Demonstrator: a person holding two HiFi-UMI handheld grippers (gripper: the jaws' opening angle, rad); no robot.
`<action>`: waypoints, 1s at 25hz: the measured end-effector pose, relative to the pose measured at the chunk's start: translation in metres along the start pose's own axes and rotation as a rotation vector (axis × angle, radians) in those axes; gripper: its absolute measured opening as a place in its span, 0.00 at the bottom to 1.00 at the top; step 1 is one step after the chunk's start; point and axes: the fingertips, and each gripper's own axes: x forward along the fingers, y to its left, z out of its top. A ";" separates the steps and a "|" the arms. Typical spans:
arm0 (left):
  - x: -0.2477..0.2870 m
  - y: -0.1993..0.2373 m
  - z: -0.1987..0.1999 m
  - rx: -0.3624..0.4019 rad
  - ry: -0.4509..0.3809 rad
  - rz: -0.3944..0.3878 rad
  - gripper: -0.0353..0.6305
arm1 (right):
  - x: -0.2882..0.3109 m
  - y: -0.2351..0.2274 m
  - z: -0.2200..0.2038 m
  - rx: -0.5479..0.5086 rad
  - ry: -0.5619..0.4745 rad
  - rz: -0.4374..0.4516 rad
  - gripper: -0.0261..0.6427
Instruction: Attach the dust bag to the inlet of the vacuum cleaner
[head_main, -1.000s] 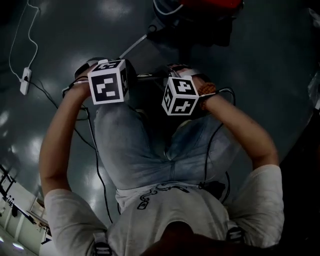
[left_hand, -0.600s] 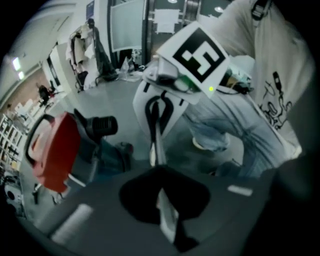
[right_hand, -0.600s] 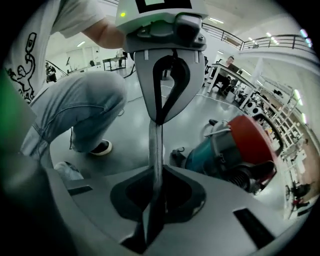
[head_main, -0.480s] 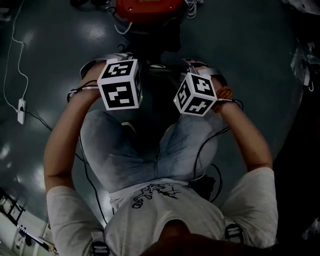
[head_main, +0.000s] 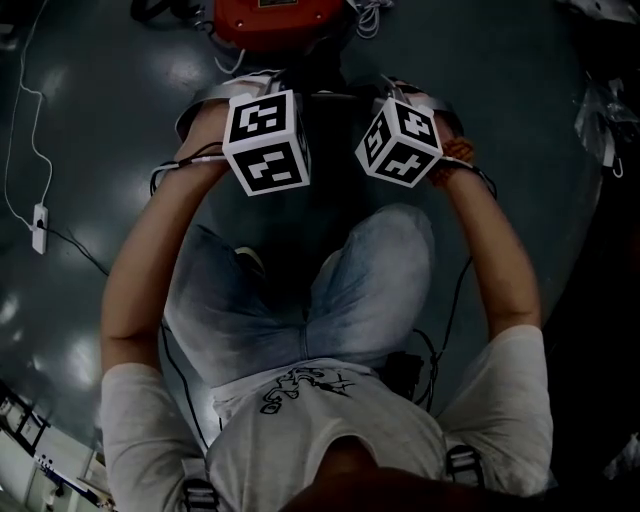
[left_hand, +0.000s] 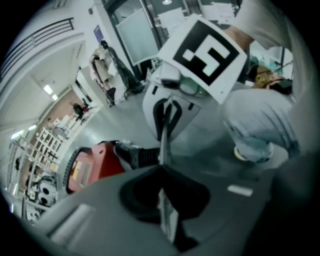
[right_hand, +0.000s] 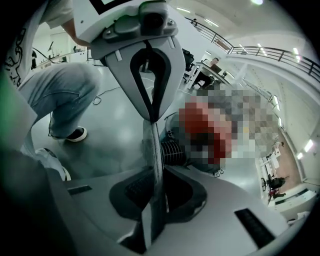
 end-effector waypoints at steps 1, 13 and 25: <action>0.002 0.002 0.000 -0.003 -0.005 0.021 0.06 | 0.004 -0.002 -0.002 0.009 -0.005 -0.004 0.10; 0.007 0.028 -0.001 -0.005 -0.027 0.150 0.05 | 0.020 -0.017 -0.001 0.096 -0.044 0.039 0.12; 0.003 0.019 -0.009 -0.081 -0.061 0.113 0.25 | 0.023 -0.021 0.004 0.065 -0.027 0.019 0.12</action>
